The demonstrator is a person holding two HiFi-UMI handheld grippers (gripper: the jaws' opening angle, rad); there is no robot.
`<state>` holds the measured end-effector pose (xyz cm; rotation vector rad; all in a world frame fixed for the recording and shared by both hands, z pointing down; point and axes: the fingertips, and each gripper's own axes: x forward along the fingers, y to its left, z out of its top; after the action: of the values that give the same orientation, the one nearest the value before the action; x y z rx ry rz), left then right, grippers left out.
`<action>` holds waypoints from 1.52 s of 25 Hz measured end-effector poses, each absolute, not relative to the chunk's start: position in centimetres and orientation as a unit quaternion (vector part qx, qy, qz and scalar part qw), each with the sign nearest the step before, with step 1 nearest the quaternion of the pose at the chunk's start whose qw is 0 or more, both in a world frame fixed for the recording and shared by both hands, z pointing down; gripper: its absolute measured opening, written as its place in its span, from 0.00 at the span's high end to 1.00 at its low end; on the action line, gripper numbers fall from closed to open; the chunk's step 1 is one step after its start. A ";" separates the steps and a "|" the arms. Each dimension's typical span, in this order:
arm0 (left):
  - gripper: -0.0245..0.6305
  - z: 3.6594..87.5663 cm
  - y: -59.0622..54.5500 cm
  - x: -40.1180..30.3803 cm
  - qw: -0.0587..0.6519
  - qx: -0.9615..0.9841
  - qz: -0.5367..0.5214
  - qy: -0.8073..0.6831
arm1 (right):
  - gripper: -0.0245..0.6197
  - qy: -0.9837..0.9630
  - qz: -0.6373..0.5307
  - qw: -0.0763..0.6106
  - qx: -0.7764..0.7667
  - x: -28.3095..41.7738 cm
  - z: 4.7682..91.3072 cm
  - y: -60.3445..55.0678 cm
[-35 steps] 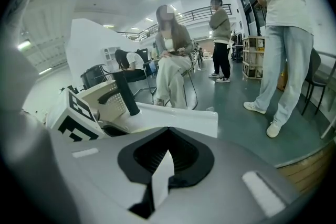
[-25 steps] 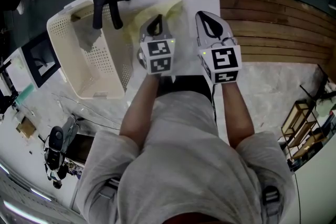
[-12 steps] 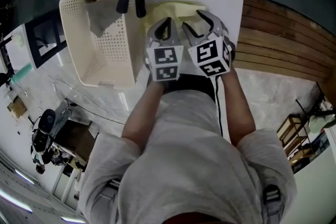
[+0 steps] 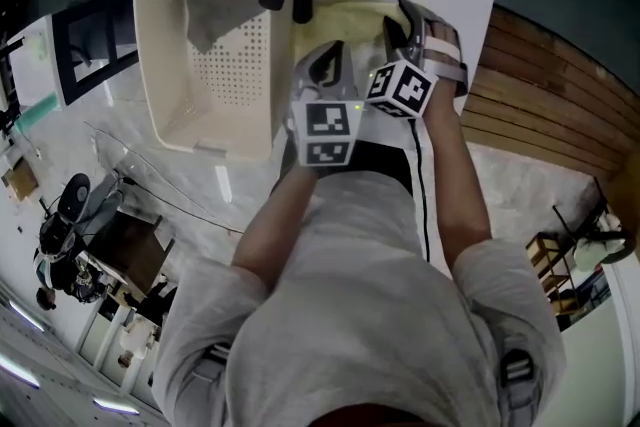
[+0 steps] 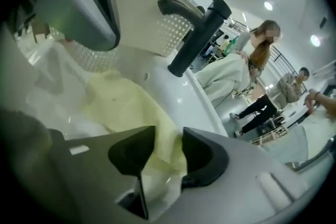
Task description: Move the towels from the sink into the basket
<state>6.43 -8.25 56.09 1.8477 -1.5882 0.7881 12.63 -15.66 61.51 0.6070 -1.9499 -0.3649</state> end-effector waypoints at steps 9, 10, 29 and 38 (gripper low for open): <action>0.93 55.7 -8.1 6.2 0.285 0.695 0.285 -0.595 | 0.94 -0.820 -0.140 0.461 0.310 13.1 58.1 -16.1; 0.93 55.5 -8.1 6.3 0.284 0.697 0.284 -0.594 | 0.94 -0.824 -0.133 0.456 0.309 13.2 57.6 -15.8; 0.93 46.0 -9.4 6.5 0.207 0.727 0.223 -0.616 | 0.95 -0.914 0.035 0.235 0.329 11.5 42.7 -12.9; 0.93 42.4 -7.5 1.8 0.187 0.703 0.197 -0.657 | 0.95 -0.932 0.023 0.186 0.309 6.8 38.0 -11.6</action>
<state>1.85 -7.53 42.41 1.9787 -1.8505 0.5547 6.80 -11.56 37.97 0.8698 -2.6265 0.0656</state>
